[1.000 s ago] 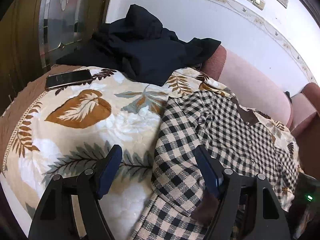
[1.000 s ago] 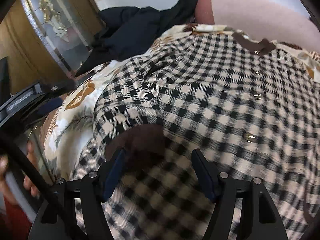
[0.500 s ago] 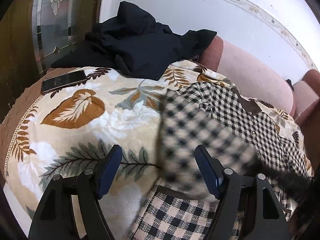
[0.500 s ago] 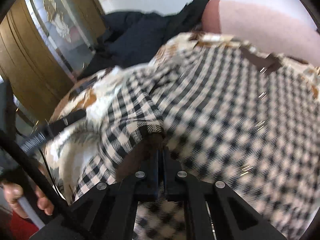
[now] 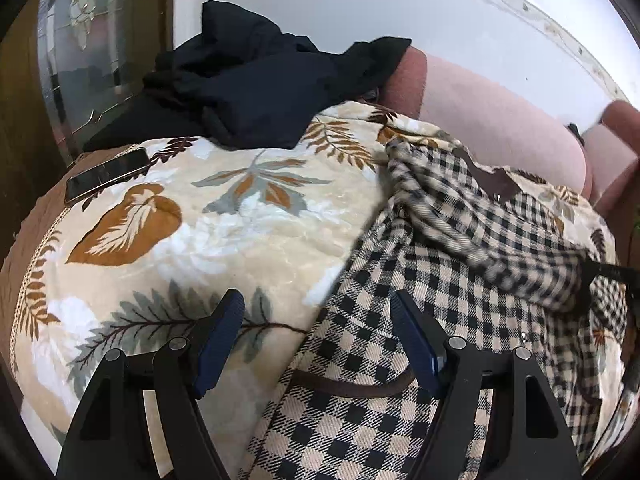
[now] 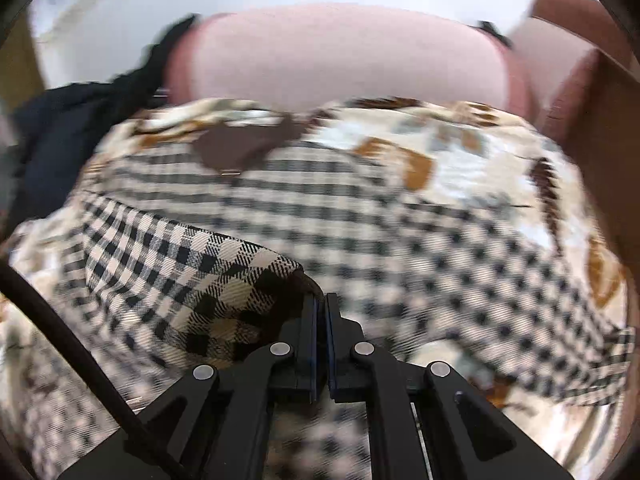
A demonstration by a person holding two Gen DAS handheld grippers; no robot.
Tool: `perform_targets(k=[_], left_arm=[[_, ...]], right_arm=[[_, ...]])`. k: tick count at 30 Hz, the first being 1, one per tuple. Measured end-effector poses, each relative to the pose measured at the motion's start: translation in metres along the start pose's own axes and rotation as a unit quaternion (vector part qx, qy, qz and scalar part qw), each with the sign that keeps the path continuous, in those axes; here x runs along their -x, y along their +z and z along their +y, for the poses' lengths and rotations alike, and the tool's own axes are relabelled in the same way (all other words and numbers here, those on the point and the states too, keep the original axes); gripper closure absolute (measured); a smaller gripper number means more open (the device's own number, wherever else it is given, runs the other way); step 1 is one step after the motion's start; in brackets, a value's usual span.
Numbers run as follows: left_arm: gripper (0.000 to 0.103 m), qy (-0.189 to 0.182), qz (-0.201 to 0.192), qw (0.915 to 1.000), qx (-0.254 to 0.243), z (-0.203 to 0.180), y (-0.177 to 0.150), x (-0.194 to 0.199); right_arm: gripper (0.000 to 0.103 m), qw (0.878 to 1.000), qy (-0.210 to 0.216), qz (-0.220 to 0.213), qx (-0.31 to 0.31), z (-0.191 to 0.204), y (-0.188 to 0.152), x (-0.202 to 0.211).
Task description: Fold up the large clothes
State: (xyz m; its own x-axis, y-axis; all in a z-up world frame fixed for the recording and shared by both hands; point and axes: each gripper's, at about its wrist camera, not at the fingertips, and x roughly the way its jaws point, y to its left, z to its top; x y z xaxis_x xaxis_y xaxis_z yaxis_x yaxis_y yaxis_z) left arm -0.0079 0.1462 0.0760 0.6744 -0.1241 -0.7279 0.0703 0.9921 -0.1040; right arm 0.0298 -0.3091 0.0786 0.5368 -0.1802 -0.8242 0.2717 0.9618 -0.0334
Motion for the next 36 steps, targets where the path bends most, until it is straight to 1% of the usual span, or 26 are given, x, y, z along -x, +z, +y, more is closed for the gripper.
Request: perform_targets(k=[3, 5, 9, 10, 11, 12, 13, 14, 15, 16, 17, 18, 20, 22, 23, 25, 27, 30, 31, 34, 36], left_arm=[[0.029, 0.005, 0.005, 0.9999, -0.009, -0.004, -0.001, -0.005], [0.029, 0.007, 0.008, 0.9999, -0.012, -0.006, -0.002, -0.007], [0.029, 0.011, 0.016, 0.9997, -0.013, -0.006, -0.003, -0.012], [0.029, 0.013, 0.019, 0.9996, -0.013, -0.006, -0.003, -0.013], [0.029, 0.015, 0.022, 0.9996, -0.013, -0.005, -0.003, -0.014], [0.029, 0.016, 0.023, 0.9995, -0.012, -0.005, -0.003, -0.015], [0.029, 0.018, 0.026, 0.9995, -0.01, -0.003, -0.003, -0.016], [0.029, 0.017, 0.029, 0.9994, -0.008, -0.003, -0.003, -0.016], [0.029, 0.017, 0.03, 0.9994, -0.007, -0.002, -0.004, -0.017], [0.029, 0.018, 0.031, 0.9994, -0.006, -0.003, -0.004, -0.017], [0.029, 0.017, 0.032, 0.9993, -0.008, -0.004, -0.005, -0.017], [0.029, 0.018, 0.033, 0.9992, -0.011, -0.006, -0.006, -0.018], [0.029, 0.019, 0.037, 0.9989, -0.022, -0.013, -0.009, -0.018], [0.029, 0.016, 0.037, 0.9987, -0.033, -0.021, -0.014, -0.016], [0.029, 0.013, 0.036, 0.9985, -0.038, -0.025, -0.017, -0.015], [0.029, 0.009, 0.036, 0.9982, -0.048, -0.033, -0.022, -0.013], [0.029, 0.006, 0.032, 0.9973, -0.066, -0.045, -0.029, -0.009], [0.029, 0.009, 0.025, 0.9953, -0.093, -0.062, -0.041, -0.006], [0.029, 0.01, 0.024, 0.9949, -0.097, -0.066, -0.042, -0.005], [0.029, 0.013, 0.018, 0.9933, -0.114, -0.079, -0.049, -0.003], [0.029, 0.015, 0.015, 0.9924, -0.121, -0.084, -0.051, -0.003]], right_arm=[[0.099, 0.999, -0.035, 0.011, -0.013, -0.02, 0.004, -0.016], [0.099, 0.998, -0.053, 0.016, -0.012, -0.024, 0.005, -0.025], [0.099, 0.997, -0.071, 0.028, -0.007, -0.023, -0.002, -0.033], [0.097, 0.997, -0.078, 0.03, -0.004, -0.022, 0.0, -0.041], [0.096, 0.996, -0.09, 0.025, 0.001, -0.022, -0.002, -0.04], [0.089, 0.995, -0.099, 0.017, 0.004, -0.021, -0.003, -0.036], [0.078, 0.995, -0.103, 0.009, 0.007, -0.021, -0.004, -0.033], [0.072, 0.995, -0.102, -0.007, 0.008, -0.022, -0.005, -0.023], [0.062, 0.995, -0.1, -0.019, 0.009, -0.023, -0.007, -0.016], [0.059, 0.994, -0.1, -0.036, 0.009, -0.023, -0.01, -0.003], [0.059, 0.994, -0.099, -0.049, 0.012, -0.022, -0.012, 0.007], [0.059, 0.994, -0.091, -0.055, 0.016, -0.02, -0.015, 0.016], [0.059, 0.997, -0.044, -0.061, 0.018, -0.014, -0.028, 0.036], [0.059, 0.998, 0.006, -0.056, 0.006, -0.009, -0.044, 0.05], [0.059, 0.998, 0.043, -0.051, -0.008, -0.007, -0.059, 0.058], [0.059, 0.995, 0.085, -0.04, -0.023, -0.002, -0.087, 0.064], [0.059, 0.995, 0.093, -0.035, -0.027, 0.005, -0.115, 0.067], [0.059, 0.996, 0.072, -0.049, -0.021, 0.012, -0.151, 0.068], [0.058, 0.996, 0.07, -0.049, -0.023, 0.012, -0.156, 0.067], [0.058, 0.995, 0.094, -0.039, -0.024, 0.014, -0.157, 0.062], [0.058, 0.995, 0.089, -0.049, -0.016, 0.016, -0.156, 0.063]])
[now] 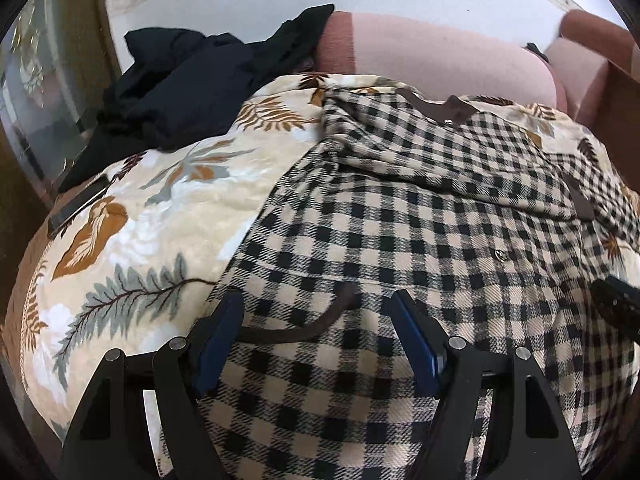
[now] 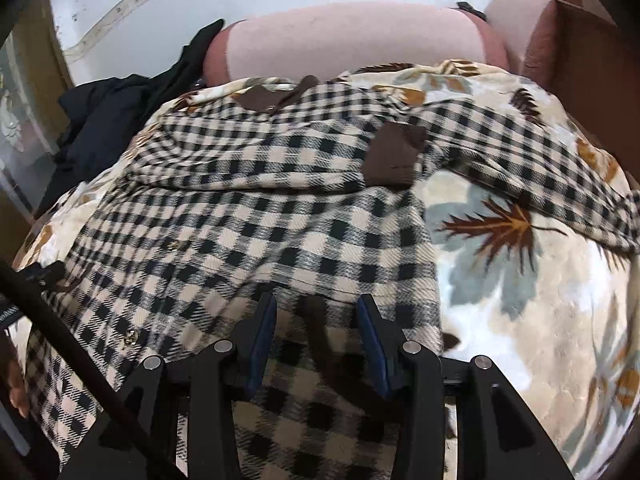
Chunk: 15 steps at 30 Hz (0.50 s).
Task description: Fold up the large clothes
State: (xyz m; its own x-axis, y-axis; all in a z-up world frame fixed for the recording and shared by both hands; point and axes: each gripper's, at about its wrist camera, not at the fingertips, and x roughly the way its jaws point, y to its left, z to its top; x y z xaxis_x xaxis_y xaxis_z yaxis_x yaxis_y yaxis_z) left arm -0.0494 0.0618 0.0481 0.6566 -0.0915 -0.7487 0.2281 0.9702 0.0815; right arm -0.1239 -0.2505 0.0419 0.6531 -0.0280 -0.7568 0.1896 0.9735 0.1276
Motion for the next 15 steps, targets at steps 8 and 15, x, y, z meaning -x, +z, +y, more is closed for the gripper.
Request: perform_targets(k=[8, 15], left_arm=[[0.029, 0.006, 0.011, 0.9998, -0.012, -0.005, -0.002, -0.007], [0.029, 0.006, 0.018, 0.9998, -0.008, -0.002, -0.003, -0.011]], right_arm=[[0.057, 1.0, 0.0, 0.001, -0.009, -0.003, -0.003, -0.004], [0.054, 1.0, -0.003, 0.004, -0.004, -0.002, -0.003, -0.009]])
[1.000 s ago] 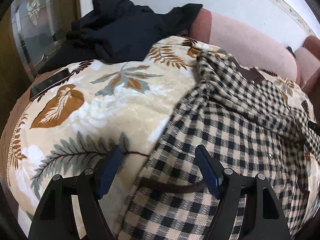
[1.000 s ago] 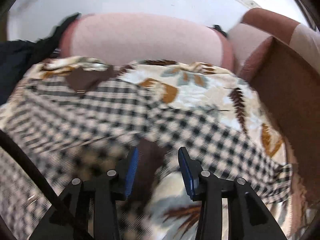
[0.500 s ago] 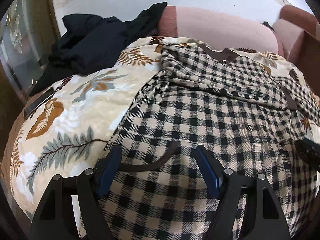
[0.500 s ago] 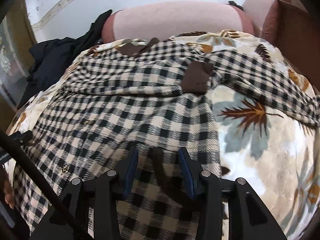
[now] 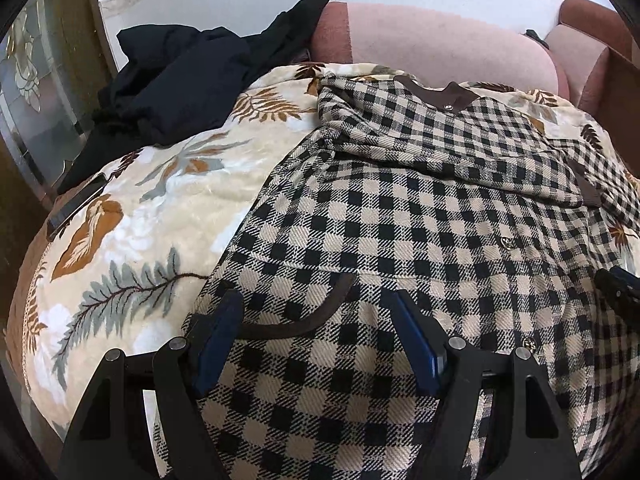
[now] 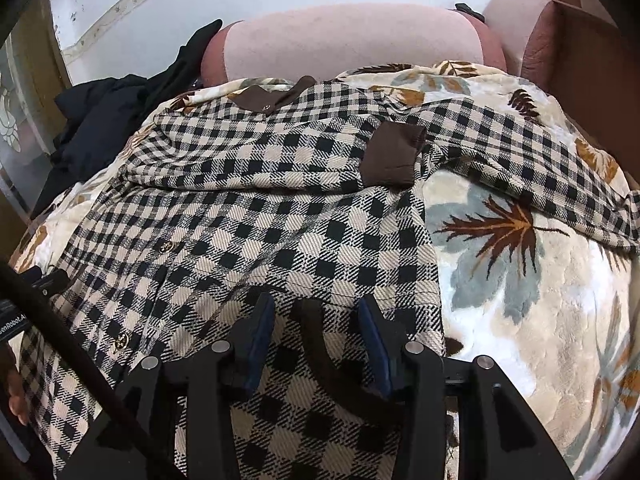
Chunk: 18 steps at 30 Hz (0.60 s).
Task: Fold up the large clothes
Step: 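Grasp the brown cuff of the remaining sleeve with the right gripper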
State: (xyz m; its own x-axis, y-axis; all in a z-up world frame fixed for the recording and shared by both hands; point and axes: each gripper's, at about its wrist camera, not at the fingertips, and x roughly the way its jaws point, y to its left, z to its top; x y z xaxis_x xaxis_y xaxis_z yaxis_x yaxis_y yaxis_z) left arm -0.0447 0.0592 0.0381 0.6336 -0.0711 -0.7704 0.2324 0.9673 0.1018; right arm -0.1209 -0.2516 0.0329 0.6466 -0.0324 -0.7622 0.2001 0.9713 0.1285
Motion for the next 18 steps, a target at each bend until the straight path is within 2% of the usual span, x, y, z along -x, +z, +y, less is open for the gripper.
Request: perform_targets(k=[6, 8, 10, 13, 16, 18], left_arm=[[0.029, -0.003, 0.014, 0.9999, 0.007, 0.001, 0.0, -0.007], [0.029, -0.006, 0.018, 0.9998, 0.01, 0.002, 0.0, -0.009], [0.029, -0.008, 0.019, 0.9997, 0.013, 0.003, 0.0, -0.009], [0.029, -0.012, 0.023, 0.9994, 0.022, 0.006, 0.002, -0.011], [0.029, -0.019, 0.029, 0.9988, 0.033, 0.008, 0.003, -0.012], [0.029, -0.021, 0.029, 0.9986, 0.04, 0.008, 0.004, -0.013]], right_arm=[[0.053, 1.0, -0.001, -0.004, -0.001, -0.004, 0.003, 0.001], [0.053, 1.0, -0.01, -0.017, -0.02, -0.019, 0.01, 0.008], [0.053, 0.997, -0.025, -0.03, -0.065, -0.05, 0.021, 0.016], [0.05, 0.984, -0.048, -0.04, -0.169, -0.123, 0.036, 0.027], [0.046, 0.961, -0.087, -0.039, -0.259, -0.193, 0.034, 0.035], [0.046, 0.94, -0.118, -0.033, -0.317, -0.236, 0.024, 0.042]])
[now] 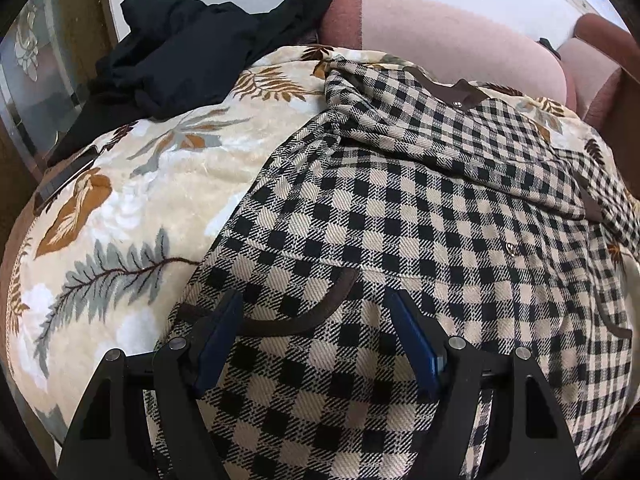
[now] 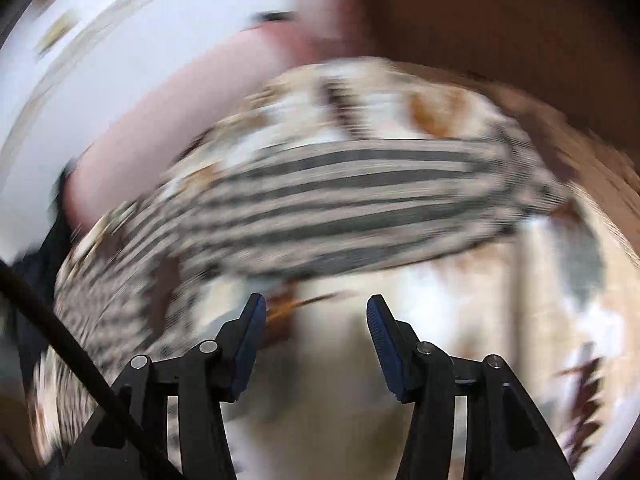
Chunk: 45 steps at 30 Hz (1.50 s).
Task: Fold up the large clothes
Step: 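Grasp the brown cuff of the remaining sleeve with the right gripper, then fold the held sleeve across the shirt front toward the collar with the right gripper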
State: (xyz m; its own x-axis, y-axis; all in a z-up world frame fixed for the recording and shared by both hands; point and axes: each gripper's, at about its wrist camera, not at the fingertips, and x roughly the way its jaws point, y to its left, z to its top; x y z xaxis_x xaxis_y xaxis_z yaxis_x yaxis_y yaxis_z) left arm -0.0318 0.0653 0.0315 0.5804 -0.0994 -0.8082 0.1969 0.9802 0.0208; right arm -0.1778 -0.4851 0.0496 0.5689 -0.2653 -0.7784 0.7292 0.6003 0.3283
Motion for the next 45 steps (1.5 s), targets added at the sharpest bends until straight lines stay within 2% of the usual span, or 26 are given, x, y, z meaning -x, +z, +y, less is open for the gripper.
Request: perform_targets(k=[3, 4, 6, 8, 12, 15, 17, 19, 21, 24, 26, 28, 29, 31, 35, 39, 42, 44, 45], left_arm=[[0.029, 0.0, 0.003, 1.0, 0.002, -0.002, 0.001, -0.002], [0.029, -0.001, 0.006, 1.0, 0.003, -0.002, 0.001, -0.003], [0.029, -0.004, 0.012, 0.9999, 0.006, -0.004, 0.001, -0.006], [0.029, -0.003, 0.013, 0.9999, 0.004, -0.006, 0.0, -0.007], [0.029, 0.006, 0.007, 0.9999, -0.009, -0.01, -0.001, -0.008], [0.029, 0.015, 0.005, 0.9997, -0.017, -0.01, -0.003, -0.01], [0.029, 0.019, 0.006, 0.9996, -0.019, -0.01, -0.003, -0.012], [0.029, 0.018, 0.009, 0.9997, -0.017, -0.01, -0.003, -0.014], [0.029, 0.014, 0.009, 0.9998, -0.015, -0.011, -0.003, -0.013], [0.029, 0.002, 0.005, 0.9999, -0.013, -0.012, -0.002, -0.011], [0.029, -0.004, -0.001, 0.9999, -0.014, -0.014, -0.001, -0.009], [0.029, -0.008, -0.007, 0.9998, -0.015, -0.016, -0.001, -0.007], [0.029, -0.008, -0.009, 0.9998, -0.015, -0.016, -0.001, -0.006], [0.029, -0.008, -0.009, 0.9998, -0.014, -0.017, -0.001, -0.007], [0.029, -0.02, -0.002, 0.9998, -0.007, -0.015, 0.0, -0.01], [0.029, -0.029, -0.006, 0.9996, -0.003, -0.013, 0.0, -0.009], [0.029, -0.049, -0.004, 0.9987, 0.009, -0.013, 0.002, -0.009], [0.029, -0.073, -0.006, 0.9971, 0.02, -0.012, 0.006, -0.007], [0.029, -0.081, -0.008, 0.9964, 0.021, -0.013, 0.008, -0.006]], right_arm=[[0.046, 0.996, -0.041, -0.007, -0.076, -0.056, 0.016, -0.003], [0.046, 0.995, -0.037, -0.009, -0.097, -0.07, 0.019, -0.006], [0.046, 0.989, 0.003, -0.014, -0.145, -0.094, 0.028, -0.012], [0.046, 0.987, 0.013, -0.021, -0.159, -0.102, 0.039, -0.015], [0.046, 0.987, 0.002, -0.034, -0.158, -0.106, 0.06, -0.028], [0.048, 0.983, 0.002, -0.041, -0.18, -0.117, 0.069, -0.039], [0.062, 0.981, -0.001, -0.042, -0.19, -0.121, 0.073, -0.043], [0.089, 0.98, 0.001, -0.044, -0.192, -0.123, 0.073, -0.044], [0.09, 0.982, -0.008, -0.059, -0.182, -0.117, 0.072, -0.036], [0.091, 0.987, -0.033, -0.093, -0.124, -0.091, 0.073, -0.017], [0.091, 0.991, -0.032, -0.109, -0.074, -0.06, 0.07, -0.008], [0.093, 0.993, -0.011, -0.11, -0.041, -0.036, 0.064, -0.005], [0.097, 0.994, 0.016, -0.106, -0.018, -0.017, 0.059, -0.003], [0.097, 0.992, 0.044, -0.113, 0.033, 0.022, 0.05, 0.002], [0.097, 0.976, 0.127, -0.103, 0.146, 0.102, 0.017, 0.014], [0.097, 0.947, 0.218, -0.049, 0.229, 0.174, -0.032, 0.009], [0.097, 0.93, 0.252, 0.006, 0.267, 0.208, -0.068, -0.012], [0.092, 0.92, 0.25, 0.042, 0.298, 0.223, -0.092, -0.029], [0.086, 0.916, 0.247, 0.057, 0.311, 0.227, -0.101, -0.037]])
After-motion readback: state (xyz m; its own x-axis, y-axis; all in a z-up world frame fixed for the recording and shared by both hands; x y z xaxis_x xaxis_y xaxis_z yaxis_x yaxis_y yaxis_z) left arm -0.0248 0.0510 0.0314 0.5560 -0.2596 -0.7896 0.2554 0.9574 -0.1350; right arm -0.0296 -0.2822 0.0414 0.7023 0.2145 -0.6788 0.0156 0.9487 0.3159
